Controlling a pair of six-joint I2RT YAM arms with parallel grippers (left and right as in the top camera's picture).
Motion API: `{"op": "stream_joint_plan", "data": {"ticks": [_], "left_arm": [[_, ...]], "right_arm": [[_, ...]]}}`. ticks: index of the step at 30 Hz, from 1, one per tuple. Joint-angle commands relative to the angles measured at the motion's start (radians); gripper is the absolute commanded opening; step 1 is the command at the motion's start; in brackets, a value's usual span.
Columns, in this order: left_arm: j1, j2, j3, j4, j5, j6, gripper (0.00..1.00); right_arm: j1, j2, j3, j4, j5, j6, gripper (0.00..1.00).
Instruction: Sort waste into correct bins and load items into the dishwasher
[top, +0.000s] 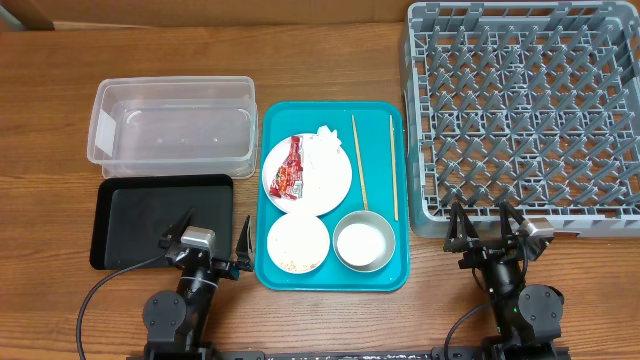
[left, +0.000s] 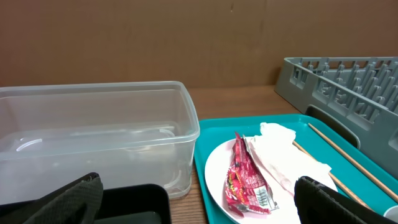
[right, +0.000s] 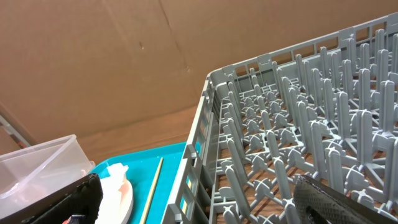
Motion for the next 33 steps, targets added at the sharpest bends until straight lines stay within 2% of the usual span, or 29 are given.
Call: {"op": "stream_joint_plan", "data": {"ticks": [1,10,12,15,18,22,24,28,33], "left_arm": [[0.005,-0.005,-0.004,0.0,-0.003,0.019,1.0],[0.005,-0.005,-0.004,-0.002,-0.031,-0.006,1.0],[0.005,-0.005,-0.004,0.005,0.042,-0.069,1.0],[0.005,-0.004,-0.003,0.005,0.115,-0.236,1.0],[0.005,-0.003,-0.002,0.055,0.142,-0.387,1.0],[0.005,-0.003,0.038,0.19,0.259,-0.406,1.0],[0.005,-0.003,0.094,0.188,0.266,-0.406,1.0],[0.005,0.036,0.28,0.068,0.262,-0.36,1.0],[0.005,0.231,0.57,-0.337,0.225,-0.337,1.0]], "right_arm": [[-0.003,-0.01,-0.01,0.007,0.007,-0.005,1.0],[-0.003,-0.01,-0.01,0.008,0.003,0.0,1.0],[-0.003,-0.01,-0.01,0.01,-0.037,0.05,1.0],[-0.003,-0.01,-0.01,0.024,-0.165,0.185,1.0],[-0.003,-0.01,-0.006,0.046,-0.317,0.211,1.0],[-0.003,-0.01,0.068,0.007,-0.398,0.211,1.0],[-0.003,-0.007,0.138,-0.041,-0.395,0.208,1.0],[-0.003,0.066,0.336,-0.177,-0.369,0.172,1.0],[-0.003,0.297,0.636,-0.438,-0.358,0.052,1.0]]}}
